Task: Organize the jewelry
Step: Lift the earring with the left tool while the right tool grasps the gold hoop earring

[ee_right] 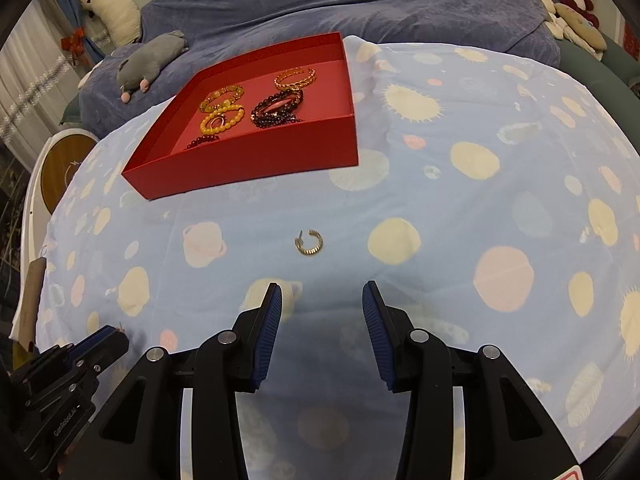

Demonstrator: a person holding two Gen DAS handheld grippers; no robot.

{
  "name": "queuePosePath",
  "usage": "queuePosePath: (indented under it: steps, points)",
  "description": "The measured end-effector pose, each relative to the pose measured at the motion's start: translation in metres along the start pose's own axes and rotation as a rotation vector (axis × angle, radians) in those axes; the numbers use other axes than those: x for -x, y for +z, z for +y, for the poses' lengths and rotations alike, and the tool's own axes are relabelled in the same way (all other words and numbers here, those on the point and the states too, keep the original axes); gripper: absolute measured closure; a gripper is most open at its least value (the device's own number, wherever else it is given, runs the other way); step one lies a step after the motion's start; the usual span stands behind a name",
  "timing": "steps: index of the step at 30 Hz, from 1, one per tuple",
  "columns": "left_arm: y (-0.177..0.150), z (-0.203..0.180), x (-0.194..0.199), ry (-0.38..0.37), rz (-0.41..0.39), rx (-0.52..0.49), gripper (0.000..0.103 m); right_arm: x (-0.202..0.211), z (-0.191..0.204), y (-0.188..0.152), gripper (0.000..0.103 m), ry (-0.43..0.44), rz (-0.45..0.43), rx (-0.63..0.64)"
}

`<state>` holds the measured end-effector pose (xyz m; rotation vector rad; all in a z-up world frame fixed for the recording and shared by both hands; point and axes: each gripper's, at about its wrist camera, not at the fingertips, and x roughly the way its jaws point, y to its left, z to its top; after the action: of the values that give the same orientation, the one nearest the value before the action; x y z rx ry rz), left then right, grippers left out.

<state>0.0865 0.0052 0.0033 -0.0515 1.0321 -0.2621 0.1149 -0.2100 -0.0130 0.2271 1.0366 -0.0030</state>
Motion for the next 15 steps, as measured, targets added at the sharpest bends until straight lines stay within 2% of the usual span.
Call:
queuePosePath:
  steps: [5,9,11,15]
  points:
    - [0.013,0.012,-0.008,0.000,-0.003,0.031,0.086,-0.025,0.011,0.012,0.062,-0.016,0.027,0.040]
    - [0.019,0.016,-0.014,0.001,-0.001,0.043,0.086,-0.032,0.016,0.017,0.063,-0.038,0.010,0.076]
    - [0.020,0.018,-0.016,-0.001,0.001,0.049,0.086,-0.033,0.017,0.019,0.072,-0.052,0.005,0.091]
    - [0.022,0.018,-0.018,-0.001,0.002,0.050,0.086,-0.033,0.014,0.021,0.083,-0.068,-0.004,0.102]
